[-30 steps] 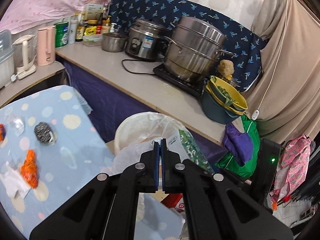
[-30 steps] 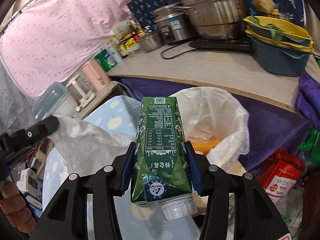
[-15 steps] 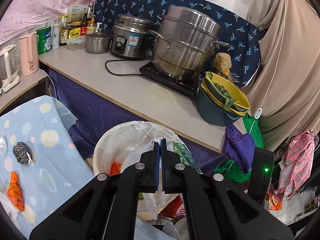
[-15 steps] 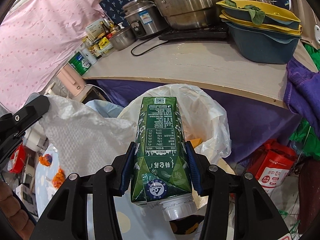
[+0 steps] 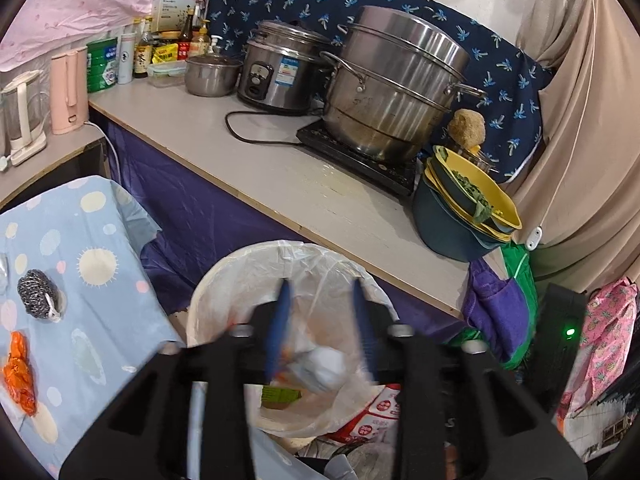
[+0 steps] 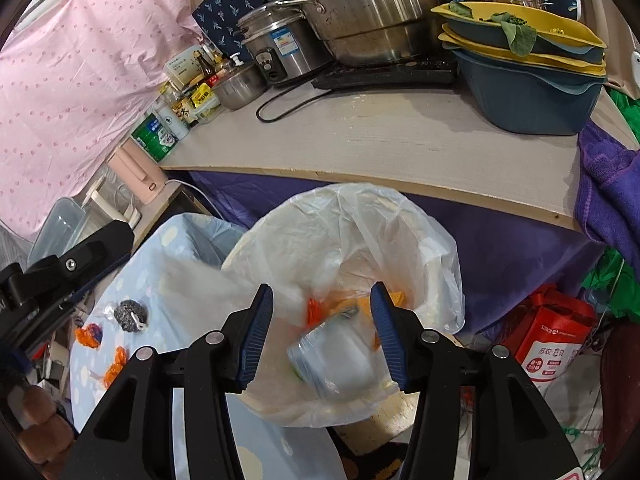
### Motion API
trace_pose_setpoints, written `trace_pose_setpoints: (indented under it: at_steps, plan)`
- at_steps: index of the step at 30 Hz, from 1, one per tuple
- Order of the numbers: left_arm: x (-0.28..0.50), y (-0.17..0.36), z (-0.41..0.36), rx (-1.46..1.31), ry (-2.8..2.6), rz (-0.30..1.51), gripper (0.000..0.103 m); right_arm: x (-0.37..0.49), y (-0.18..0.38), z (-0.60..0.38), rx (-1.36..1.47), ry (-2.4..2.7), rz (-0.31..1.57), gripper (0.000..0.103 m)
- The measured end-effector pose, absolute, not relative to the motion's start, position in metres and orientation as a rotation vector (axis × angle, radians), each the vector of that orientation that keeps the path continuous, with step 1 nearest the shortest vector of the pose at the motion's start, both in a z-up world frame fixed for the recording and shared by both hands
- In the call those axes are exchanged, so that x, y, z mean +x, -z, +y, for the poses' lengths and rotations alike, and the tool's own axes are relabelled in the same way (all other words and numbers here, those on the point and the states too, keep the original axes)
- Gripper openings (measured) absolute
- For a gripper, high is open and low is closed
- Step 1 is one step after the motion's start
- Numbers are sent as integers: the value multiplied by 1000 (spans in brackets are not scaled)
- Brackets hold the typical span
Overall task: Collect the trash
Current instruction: 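Carry the carton and paper towel over the white bin and open both tools, then move both open tools from the bin back over the table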
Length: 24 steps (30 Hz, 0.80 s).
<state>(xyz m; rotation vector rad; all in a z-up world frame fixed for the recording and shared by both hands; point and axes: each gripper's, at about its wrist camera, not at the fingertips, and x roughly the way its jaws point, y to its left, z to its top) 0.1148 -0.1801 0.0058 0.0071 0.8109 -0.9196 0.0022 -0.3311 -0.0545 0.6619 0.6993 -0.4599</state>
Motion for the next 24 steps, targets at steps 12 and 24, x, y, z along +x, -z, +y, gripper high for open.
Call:
trace_pose_setpoints:
  at_steps: [12, 24]
  plan:
    - [119, -11, -142, -21, 814, 785, 64, 5, 28, -306, 610, 420, 662, 60]
    - [146, 8, -19, -117, 511, 828, 68, 46, 30, -224, 518, 244, 727, 60]
